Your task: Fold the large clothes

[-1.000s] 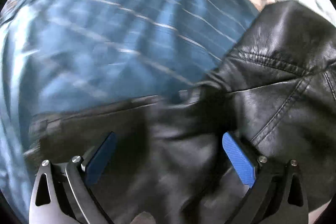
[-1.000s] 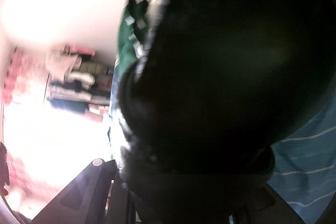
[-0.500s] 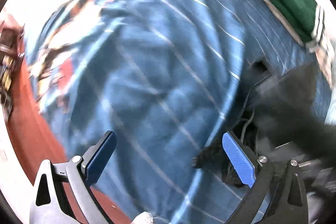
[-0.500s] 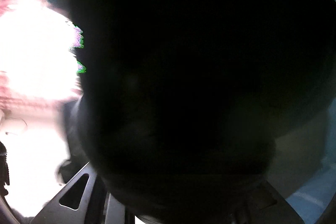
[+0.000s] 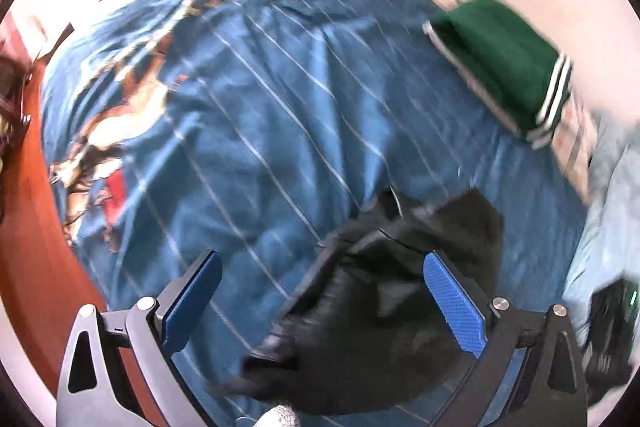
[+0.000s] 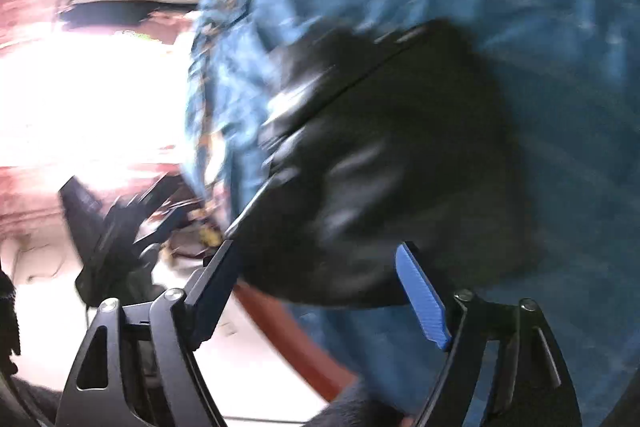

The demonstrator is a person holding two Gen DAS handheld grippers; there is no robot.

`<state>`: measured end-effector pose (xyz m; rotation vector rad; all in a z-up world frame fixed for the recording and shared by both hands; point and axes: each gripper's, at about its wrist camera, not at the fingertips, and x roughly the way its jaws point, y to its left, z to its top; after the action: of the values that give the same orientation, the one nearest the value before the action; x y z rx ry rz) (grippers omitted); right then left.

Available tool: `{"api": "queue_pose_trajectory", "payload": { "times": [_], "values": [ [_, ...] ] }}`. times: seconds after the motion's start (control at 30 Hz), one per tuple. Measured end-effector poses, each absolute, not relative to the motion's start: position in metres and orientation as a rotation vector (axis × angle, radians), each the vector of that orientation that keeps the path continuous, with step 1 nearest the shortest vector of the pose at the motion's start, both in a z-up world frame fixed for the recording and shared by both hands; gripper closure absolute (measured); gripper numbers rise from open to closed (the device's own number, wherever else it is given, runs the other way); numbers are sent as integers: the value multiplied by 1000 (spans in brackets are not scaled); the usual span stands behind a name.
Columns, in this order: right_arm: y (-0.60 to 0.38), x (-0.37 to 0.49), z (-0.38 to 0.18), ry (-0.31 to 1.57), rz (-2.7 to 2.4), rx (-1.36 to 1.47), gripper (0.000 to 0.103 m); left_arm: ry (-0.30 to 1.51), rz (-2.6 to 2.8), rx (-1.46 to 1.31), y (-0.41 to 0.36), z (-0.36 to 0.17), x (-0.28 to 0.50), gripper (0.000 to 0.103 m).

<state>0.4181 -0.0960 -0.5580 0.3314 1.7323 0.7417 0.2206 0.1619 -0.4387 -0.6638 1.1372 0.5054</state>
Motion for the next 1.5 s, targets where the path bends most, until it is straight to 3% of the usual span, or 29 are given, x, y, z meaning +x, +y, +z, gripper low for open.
{"api": "queue_pose_trajectory", "payload": {
  "times": [0.03,0.1,0.23,0.37,0.47,0.53,0.57,0.7,0.87,1.17,1.33,1.5],
  "values": [
    [-98,422,-574,1754,721,325,52,1150,492,-646,155,-449,225,0],
    [-88,422,-607,1786,690,293,61,1207,498,-596,139,-478,236,0],
    [-56,428,-669,1851,649,164,61,1316,518,-529,122,-535,243,0],
    [-52,433,-674,1911,662,147,60,1339,547,-565,129,-565,239,0],
    [-68,454,-657,1899,799,293,52,1314,577,-653,137,-547,226,0],
    [-96,463,-643,1828,812,346,25,1269,600,-713,139,-525,208,0],
    [-114,468,-640,1791,817,367,22,1240,612,-753,139,-515,197,0],
    [-132,476,-698,1853,843,463,22,1171,660,-935,140,-506,150,0],
    [-103,462,-757,1886,1066,618,22,1127,615,-1051,126,-533,138,0],
    [-104,460,-738,1831,1327,764,22,1104,657,-1081,119,-528,129,2],
    [-94,451,-762,1898,1081,564,26,1182,668,-1031,103,-521,109,2],
    [-89,453,-672,1621,885,185,28,1154,699,-926,96,-492,115,2]
  ]
}}
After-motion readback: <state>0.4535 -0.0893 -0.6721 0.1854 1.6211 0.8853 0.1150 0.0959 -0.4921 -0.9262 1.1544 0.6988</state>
